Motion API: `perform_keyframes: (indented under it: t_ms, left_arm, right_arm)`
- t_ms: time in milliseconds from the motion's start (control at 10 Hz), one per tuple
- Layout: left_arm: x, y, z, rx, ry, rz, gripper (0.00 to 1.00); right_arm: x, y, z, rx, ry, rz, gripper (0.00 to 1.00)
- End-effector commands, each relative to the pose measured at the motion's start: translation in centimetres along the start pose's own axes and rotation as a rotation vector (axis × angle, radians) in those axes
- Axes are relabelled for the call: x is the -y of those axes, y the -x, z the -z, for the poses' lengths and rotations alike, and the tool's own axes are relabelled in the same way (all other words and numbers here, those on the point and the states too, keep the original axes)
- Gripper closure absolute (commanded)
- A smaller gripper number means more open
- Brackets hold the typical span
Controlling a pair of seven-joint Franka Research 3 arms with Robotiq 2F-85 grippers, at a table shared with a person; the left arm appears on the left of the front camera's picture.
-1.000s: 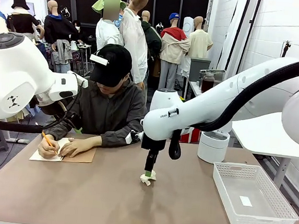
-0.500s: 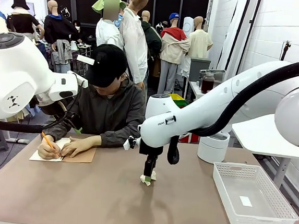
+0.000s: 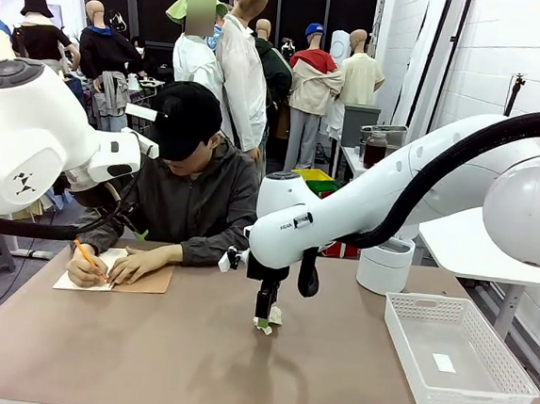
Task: Sort the paper based on its condition.
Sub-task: If a person hands you a paper, place it in the Organizing basket , and if it's crumpled, put it in the Trash can.
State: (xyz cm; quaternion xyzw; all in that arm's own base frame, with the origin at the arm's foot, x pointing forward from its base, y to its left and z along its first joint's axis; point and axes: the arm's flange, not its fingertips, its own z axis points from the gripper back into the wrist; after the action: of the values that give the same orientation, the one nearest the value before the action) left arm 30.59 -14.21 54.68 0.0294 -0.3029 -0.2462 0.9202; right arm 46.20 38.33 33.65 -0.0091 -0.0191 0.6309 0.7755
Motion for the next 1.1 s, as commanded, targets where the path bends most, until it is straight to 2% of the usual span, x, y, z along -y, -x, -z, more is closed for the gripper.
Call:
perform_keyframes:
  t_ms: [0,1000]
  left_arm:
    - [-0.1,0.0,0.0,-0.003,-0.001,0.012,0.00]
    - [-0.1,0.0,0.0,-0.003,-0.001,0.012,0.00]
  right_arm:
    - [0.1,-0.7,0.6,-0.022,0.038,0.013,0.00]
    - [0.8,-0.9,2.2,-0.060,0.037,0.015,0.00]
